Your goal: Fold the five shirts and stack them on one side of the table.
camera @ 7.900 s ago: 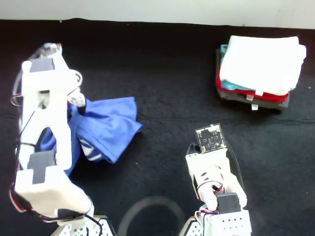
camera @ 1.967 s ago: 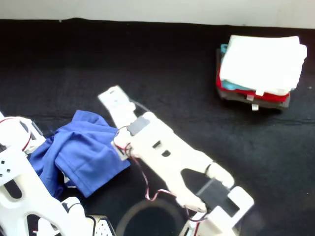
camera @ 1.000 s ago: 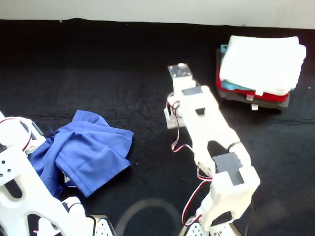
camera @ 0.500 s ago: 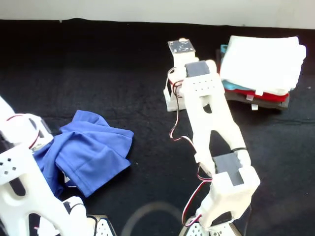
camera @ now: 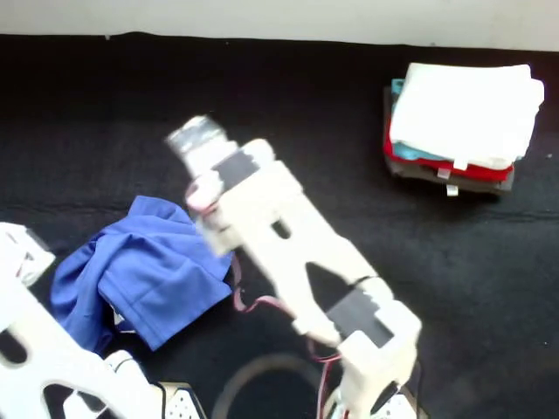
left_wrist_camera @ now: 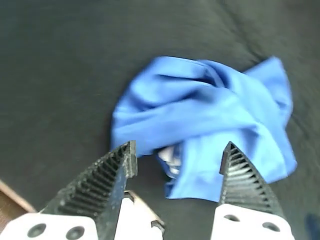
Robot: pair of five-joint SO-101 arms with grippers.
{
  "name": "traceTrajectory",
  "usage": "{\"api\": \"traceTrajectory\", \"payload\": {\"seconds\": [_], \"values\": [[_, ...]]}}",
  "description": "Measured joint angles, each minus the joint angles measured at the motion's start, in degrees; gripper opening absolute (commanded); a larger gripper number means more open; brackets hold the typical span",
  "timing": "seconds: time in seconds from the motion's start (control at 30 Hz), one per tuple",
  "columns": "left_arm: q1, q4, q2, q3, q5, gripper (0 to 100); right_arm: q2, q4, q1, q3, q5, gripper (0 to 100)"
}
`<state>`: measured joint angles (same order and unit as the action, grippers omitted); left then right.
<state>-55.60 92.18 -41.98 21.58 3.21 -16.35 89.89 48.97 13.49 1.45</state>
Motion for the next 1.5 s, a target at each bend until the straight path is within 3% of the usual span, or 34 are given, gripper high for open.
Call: {"api": "traceTrajectory", "payload": {"seconds": [0.23, 0.53, 0.6, 0.67, 0.73, 0.93, 1.1, 1.33, 1.5], "values": [[-9.2, 0.0, 0.0, 0.0, -6.1, 27, -8.3, -5.0, 13.1, 0.4, 0.0, 27.6], [-9.6, 0.0, 0.0, 0.0, -6.5, 27, -13.5, -16.1, 15.6, 0.5, 2.3, 26.9], [-9.6, 0.0, 0.0, 0.0, -6.5, 27, -16.4, -17.8, 14.5, 0.6, 2.3, 18.4], [-9.6, 0.0, 0.0, 0.0, -6.5, 27, -18.4, -18.3, 13.5, 1.5, 2.3, 1.0], [-9.5, 0.1, 0.0, 0.0, -6.5, 27, -19.6, -18.4, 12.5, 2.1, 2.3, 3.2], [-9.6, 0.1, 0.0, 0.0, -6.5, 27, -18.6, -16.9, 5.7, 2.4, 2.2, 0.6], [-7.3, 0.1, 0.0, 0.0, -6.4, 27, -13.4, -15.4, -6.1, 2.0, 2.1, 0.6], [6.8, 0.1, 0.0, 0.0, -6.5, 27, -1.8, -15.3, -21.8, 2.0, -0.8, 0.6], [18.9, 0.0, 0.0, 0.0, -5.1, 27, 3.0, -12.7, -29.1, 1.9, -1.6, 0.6]]}}
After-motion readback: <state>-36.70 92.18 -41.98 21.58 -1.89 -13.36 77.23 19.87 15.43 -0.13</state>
